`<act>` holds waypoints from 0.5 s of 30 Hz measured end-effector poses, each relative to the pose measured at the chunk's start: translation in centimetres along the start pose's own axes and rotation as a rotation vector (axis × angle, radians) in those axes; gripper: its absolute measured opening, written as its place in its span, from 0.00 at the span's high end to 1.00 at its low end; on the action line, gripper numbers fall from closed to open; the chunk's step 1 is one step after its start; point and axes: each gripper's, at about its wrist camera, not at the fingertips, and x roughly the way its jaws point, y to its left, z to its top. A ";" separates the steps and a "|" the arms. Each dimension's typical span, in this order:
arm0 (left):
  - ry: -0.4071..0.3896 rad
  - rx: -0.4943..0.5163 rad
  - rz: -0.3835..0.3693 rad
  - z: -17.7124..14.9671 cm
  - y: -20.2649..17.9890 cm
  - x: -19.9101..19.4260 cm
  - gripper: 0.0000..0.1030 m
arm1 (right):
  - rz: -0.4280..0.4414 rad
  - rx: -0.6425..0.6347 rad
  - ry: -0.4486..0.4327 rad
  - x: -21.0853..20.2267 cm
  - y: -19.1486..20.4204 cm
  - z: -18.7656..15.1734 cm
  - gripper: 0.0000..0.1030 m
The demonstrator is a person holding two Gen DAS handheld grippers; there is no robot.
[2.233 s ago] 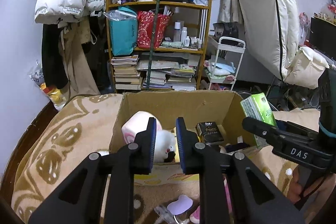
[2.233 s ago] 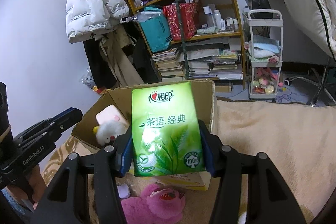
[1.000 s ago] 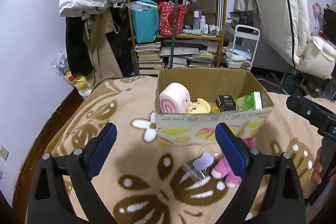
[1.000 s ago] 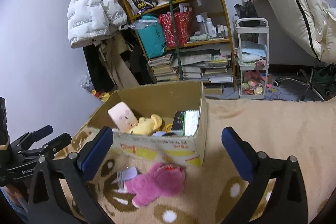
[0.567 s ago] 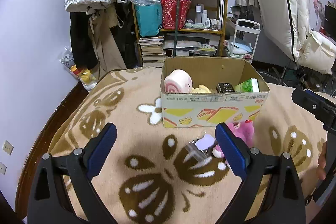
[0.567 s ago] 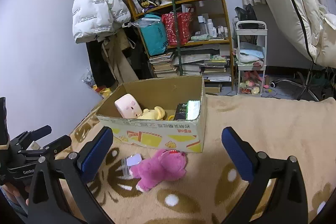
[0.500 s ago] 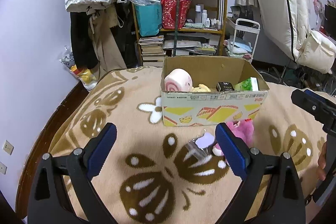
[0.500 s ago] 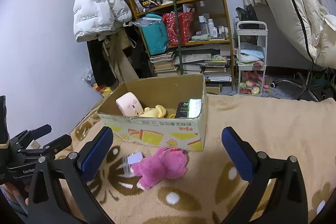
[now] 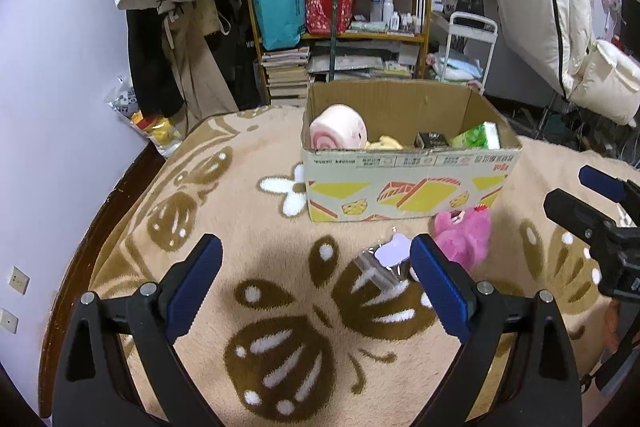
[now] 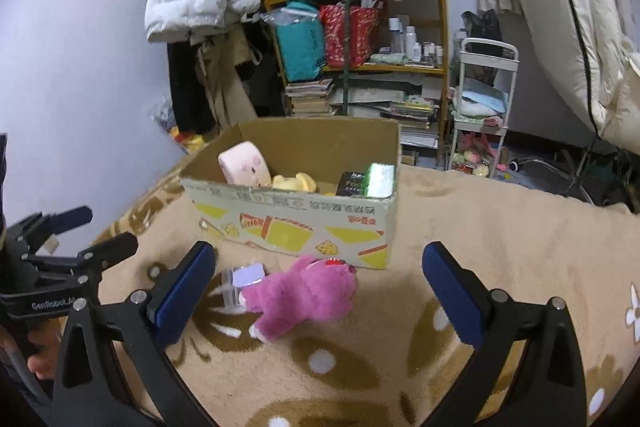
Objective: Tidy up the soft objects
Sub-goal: 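Withdraw both open tools and move toward the pink bear and clear bag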
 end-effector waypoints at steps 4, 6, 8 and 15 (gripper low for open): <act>0.036 -0.004 -0.006 -0.1 -0.2 1.5 0.09 | 0.008 -0.013 0.032 1.2 0.3 -0.3 0.00; 0.052 -0.001 -0.003 -0.1 -0.4 2.3 0.09 | 0.009 -0.010 0.051 1.9 0.3 -0.3 0.00; 0.066 -0.002 -0.009 -0.1 -0.5 2.9 0.09 | 0.016 -0.005 0.068 2.6 0.3 -0.4 0.00; 0.157 -0.012 -0.032 -0.1 -0.6 5.6 0.09 | 0.023 0.013 0.118 4.9 0.0 -0.7 0.00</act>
